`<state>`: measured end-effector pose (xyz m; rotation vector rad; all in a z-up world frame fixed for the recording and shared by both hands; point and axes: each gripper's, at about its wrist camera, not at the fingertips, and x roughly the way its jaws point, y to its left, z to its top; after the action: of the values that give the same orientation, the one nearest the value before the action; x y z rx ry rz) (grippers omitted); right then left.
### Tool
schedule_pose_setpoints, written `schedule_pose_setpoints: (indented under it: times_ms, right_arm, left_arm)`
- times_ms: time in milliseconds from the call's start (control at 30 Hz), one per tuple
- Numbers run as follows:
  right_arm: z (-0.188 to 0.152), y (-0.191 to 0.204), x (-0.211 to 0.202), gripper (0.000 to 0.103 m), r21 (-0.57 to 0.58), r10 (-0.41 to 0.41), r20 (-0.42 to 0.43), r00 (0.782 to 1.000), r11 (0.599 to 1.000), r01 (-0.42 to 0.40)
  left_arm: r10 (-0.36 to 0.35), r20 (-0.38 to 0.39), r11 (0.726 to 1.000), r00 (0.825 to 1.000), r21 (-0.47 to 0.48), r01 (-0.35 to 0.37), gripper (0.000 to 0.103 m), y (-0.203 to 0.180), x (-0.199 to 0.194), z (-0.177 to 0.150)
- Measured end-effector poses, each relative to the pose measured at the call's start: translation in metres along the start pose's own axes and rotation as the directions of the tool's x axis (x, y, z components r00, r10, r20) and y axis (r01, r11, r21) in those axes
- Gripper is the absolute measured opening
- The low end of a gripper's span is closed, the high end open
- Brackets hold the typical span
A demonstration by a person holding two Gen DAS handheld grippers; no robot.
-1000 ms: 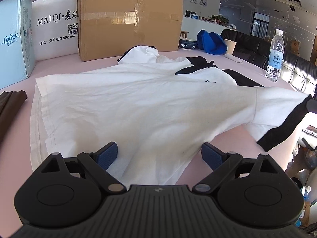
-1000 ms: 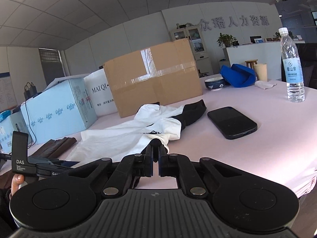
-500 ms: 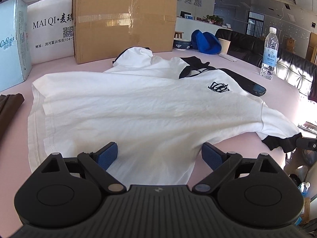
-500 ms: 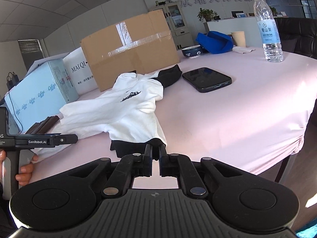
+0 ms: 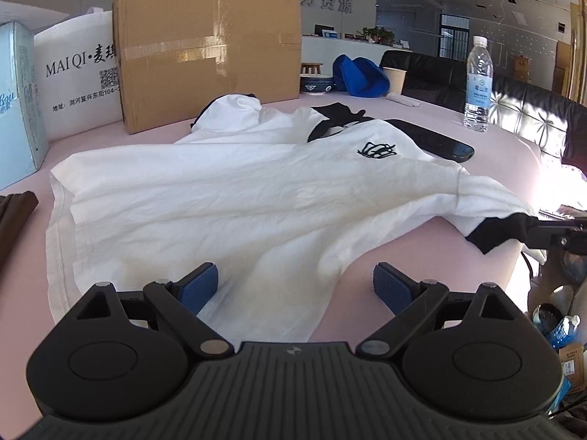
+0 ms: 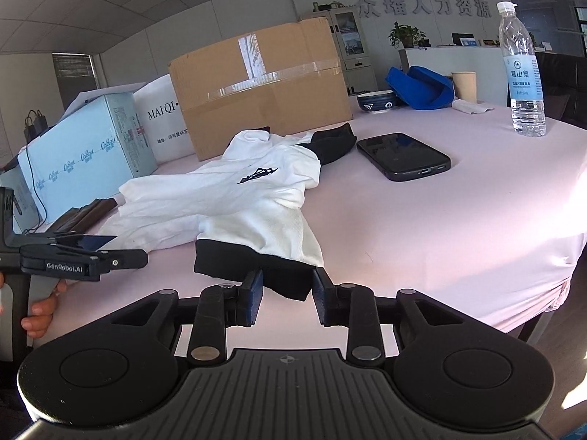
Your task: Fold clothes
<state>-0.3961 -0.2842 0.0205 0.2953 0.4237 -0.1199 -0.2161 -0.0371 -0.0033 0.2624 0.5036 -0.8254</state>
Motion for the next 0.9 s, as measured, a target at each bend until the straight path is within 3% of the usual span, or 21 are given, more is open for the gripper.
schedule_pose_setpoints:
  times_ms: [67, 133, 300, 400, 467, 567, 667, 800, 833, 900]
  right_arm:
    - [0.003, -0.002, 0.001, 0.024, 0.003, -0.007, 0.009, 1.000, 1.000, 0.007]
    - [0.008, -0.004, -0.001, 0.015, 0.024, 0.011, 0.043, 0.999, 1.000, -0.012]
    - [0.023, -0.005, -0.005, 0.011, 0.043, 0.071, 0.094, 0.993, 0.996, -0.075]
    - [0.033, -0.003, -0.005, 0.009, 0.033, 0.109, 0.107, 0.988, 0.993, -0.113]
    - [0.039, -0.001, -0.004, 0.009, 0.022, 0.135, 0.114, 0.984, 0.990, -0.138]
    - [0.046, 0.002, -0.002, 0.009, 0.002, 0.170, 0.120, 0.978, 0.985, -0.171]
    - [0.050, 0.002, 0.001, 0.009, -0.008, 0.193, 0.119, 0.974, 0.981, -0.193]
    - [0.051, 0.004, 0.000, 0.009, -0.018, 0.222, 0.133, 0.966, 0.975, -0.221]
    - [0.051, 0.005, -0.001, 0.009, -0.020, 0.227, 0.137, 0.964, 0.974, -0.227]
    - [0.052, 0.005, -0.003, 0.009, -0.027, 0.235, 0.141, 0.962, 0.972, -0.234]
  left_arm:
    - [-0.003, 0.023, 0.998, 1.000, 0.069, 0.001, 0.091, -0.015, -0.001, 0.000]
    - [-0.014, 0.044, 0.992, 0.999, 0.125, 0.008, 0.091, -0.030, -0.003, 0.000]
    - [-0.100, 0.058, 0.976, 0.993, 0.202, 0.087, 0.091, -0.066, 0.004, 0.000]
    - [-0.052, 0.113, 0.965, 0.992, 0.261, 0.021, 0.091, -0.092, 0.010, 0.001]
    - [-0.057, 0.126, 0.950, 0.990, 0.310, 0.015, 0.091, -0.107, 0.010, 0.001]
    - [-0.158, 0.131, 0.929, 0.979, 0.357, 0.102, 0.091, -0.116, 0.002, -0.005]
    - [-0.218, 0.121, 0.933, 0.968, 0.316, 0.170, 0.091, -0.117, -0.003, -0.004]
    - [-0.111, 0.136, 0.976, 0.984, 0.203, 0.082, 0.091, -0.123, 0.005, 0.005]
    - [-0.086, 0.144, 0.981, 0.986, 0.185, 0.059, 0.086, -0.124, 0.006, 0.006]
    - [-0.070, 0.149, 0.985, 0.986, 0.164, 0.045, 0.067, -0.125, 0.006, 0.007]
